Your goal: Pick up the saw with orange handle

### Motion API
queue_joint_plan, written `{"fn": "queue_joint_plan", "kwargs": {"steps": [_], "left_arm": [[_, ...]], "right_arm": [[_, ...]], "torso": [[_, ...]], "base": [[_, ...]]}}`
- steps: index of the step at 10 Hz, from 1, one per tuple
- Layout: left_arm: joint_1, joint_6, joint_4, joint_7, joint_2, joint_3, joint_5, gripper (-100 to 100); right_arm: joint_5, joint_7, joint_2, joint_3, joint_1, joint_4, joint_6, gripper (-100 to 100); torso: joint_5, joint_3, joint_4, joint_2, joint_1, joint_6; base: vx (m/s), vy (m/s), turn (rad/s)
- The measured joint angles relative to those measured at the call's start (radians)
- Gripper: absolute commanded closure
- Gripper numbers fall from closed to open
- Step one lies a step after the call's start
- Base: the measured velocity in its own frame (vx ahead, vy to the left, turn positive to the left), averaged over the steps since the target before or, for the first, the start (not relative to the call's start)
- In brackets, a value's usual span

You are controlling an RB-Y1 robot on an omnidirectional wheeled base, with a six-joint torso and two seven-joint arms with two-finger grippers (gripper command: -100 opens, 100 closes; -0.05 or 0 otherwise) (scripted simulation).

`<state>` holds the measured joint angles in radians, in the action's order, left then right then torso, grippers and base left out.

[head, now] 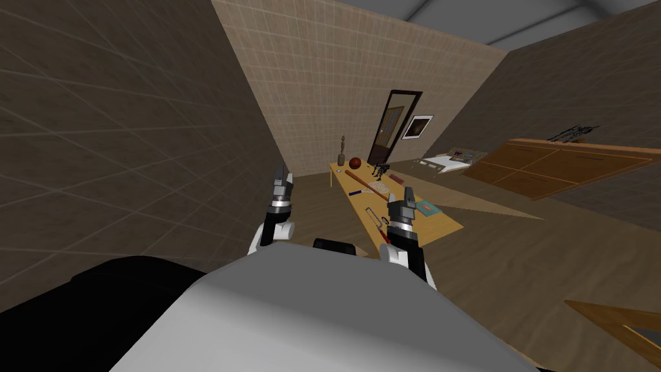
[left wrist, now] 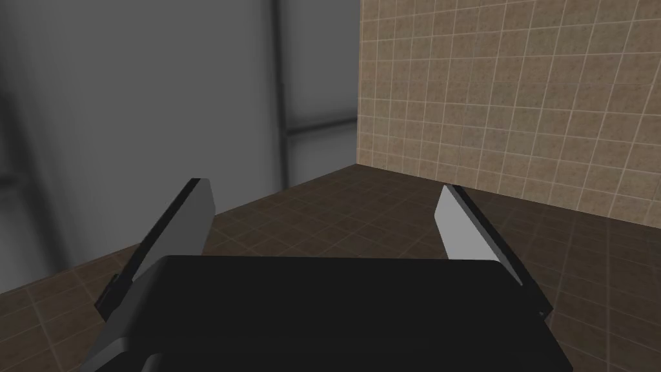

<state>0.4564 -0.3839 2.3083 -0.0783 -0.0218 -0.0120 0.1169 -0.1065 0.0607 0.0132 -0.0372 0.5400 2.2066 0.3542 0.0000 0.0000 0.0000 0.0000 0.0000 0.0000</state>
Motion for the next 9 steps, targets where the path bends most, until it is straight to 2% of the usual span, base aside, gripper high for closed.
{"fn": "queue_joint_plan", "kwargs": {"steps": [2, 4, 5, 7, 9], "left_arm": [[0.0, 0.0, 0.0, 0.0, 0.0, 0.0, 0.0, 0], [0.0, 0.0, 0.0, 0.0, 0.0, 0.0, 0.0, 0], [0.0, 0.0, 0.0, 0.0, 0.0, 0.0, 0.0, 0], [0.0, 0.0, 0.0, 0.0, 0.0, 0.0, 0.0, 0], [0.0, 0.0, 0.0, 0.0, 0.0, 0.0, 0.0, 0]], "right_arm": [[0.026, 0.007, 0.049, 0.004, -0.014, -0.029, -0.022, -100], [0.063, 0.02, 0.087, 0.007, -0.029, -0.052, -0.061, -100], [0.088, 0.031, 0.099, 0.007, -0.049, -0.081, -0.083, -100], [0.137, 0.045, 0.136, 0.015, -0.064, -0.132, -0.12, -100], [0.182, 0.063, 0.152, 0.014, -0.073, -0.166, -0.157, -100]], "torso": [[0.001, 0.001, 0.0, 0.002, 0.004, 0.0], [0.001, 0.002, 0.001, 0.004, 0.006, 0.0], [0.001, 0.002, 0.001, 0.004, 0.006, 0.0], [0.001, 0.002, 0.001, 0.004, 0.007, 0.0], [0.002, 0.002, 0.001, 0.003, 0.007, 0.0]], "base": [[-0.039, 0.078, 0.019], [-0.064, 0.099, 0.022], [-0.065, 0.096, 0.033], [-0.062, 0.121, 0.035], [-0.042, 0.09, 0.015]]}}
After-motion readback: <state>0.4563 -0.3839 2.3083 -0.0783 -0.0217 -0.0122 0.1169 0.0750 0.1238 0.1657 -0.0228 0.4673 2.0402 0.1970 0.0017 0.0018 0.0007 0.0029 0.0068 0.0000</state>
